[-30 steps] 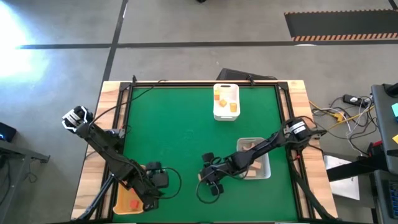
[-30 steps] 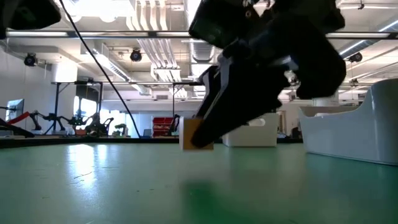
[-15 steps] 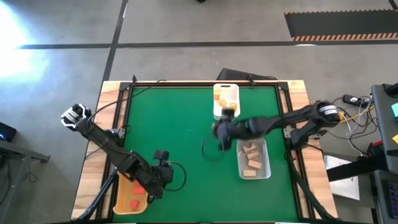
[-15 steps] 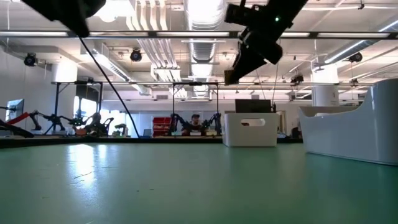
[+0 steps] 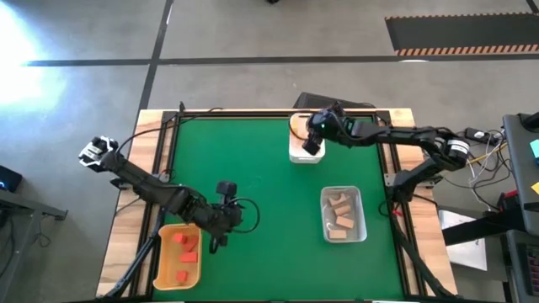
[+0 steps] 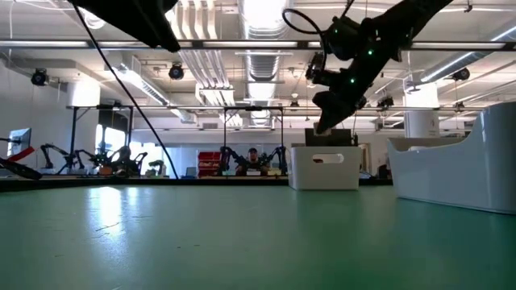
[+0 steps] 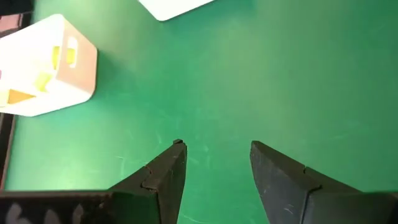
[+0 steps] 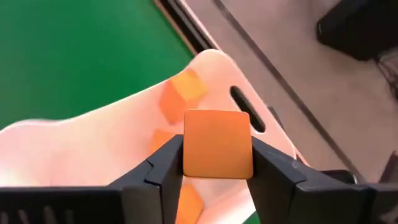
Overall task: Sort & place blocks by color
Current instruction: Put the yellow block into the white bin, then return to Home Position
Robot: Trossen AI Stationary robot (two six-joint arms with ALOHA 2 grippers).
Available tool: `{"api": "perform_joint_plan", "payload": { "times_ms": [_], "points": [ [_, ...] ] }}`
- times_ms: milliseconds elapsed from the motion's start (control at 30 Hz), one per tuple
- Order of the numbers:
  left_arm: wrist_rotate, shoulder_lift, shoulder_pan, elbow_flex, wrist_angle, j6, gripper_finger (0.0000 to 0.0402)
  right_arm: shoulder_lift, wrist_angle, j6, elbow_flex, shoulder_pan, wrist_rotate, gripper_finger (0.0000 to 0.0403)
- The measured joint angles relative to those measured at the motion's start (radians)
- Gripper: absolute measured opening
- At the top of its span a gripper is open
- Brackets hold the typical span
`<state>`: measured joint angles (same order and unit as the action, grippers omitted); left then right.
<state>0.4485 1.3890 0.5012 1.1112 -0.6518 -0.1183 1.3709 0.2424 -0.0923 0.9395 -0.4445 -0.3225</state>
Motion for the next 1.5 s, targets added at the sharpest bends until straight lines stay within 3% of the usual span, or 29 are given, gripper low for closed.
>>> {"api": "perform_joint_plan", "payload": {
  "times_ms": [267,367,500,733,967,1133,1500],
  "points": [
    [0.0,-0.053,-0.044,-0.08,0.047,0.129,0.0162,0.017,-0.013,0.003,0.035,-0.05,0.039,0.0197],
    [-0.007,-0.123,-0.066,-0.17,0.199,0.193,0.0162,0.004,-0.01,0.015,0.04,-0.046,0.122,0.0206],
    [-0.088,-0.242,-0.104,-0.347,0.466,0.274,0.0152,-0.045,-0.041,0.051,0.005,-0.001,0.299,0.0203],
    [-0.135,-0.478,-0.169,-0.614,0.736,0.288,0.0096,-0.184,-0.397,-0.014,-0.239,0.184,0.328,0.0182],
    [-0.141,-0.715,-0.222,-0.794,0.799,0.284,0.0032,-0.371,-0.687,-0.086,-0.518,0.296,0.329,0.0163],
    [-0.141,-0.88,-0.264,-0.898,0.828,0.29,0.0003,-0.545,-0.702,-0.102,-0.645,0.305,0.325,0.0151],
    [-0.137,-1.168,-0.326,-1.064,0.822,0.31,0.0003,-0.914,-0.702,-0.174,-0.848,0.305,0.322,0.0121]
  ]
}}
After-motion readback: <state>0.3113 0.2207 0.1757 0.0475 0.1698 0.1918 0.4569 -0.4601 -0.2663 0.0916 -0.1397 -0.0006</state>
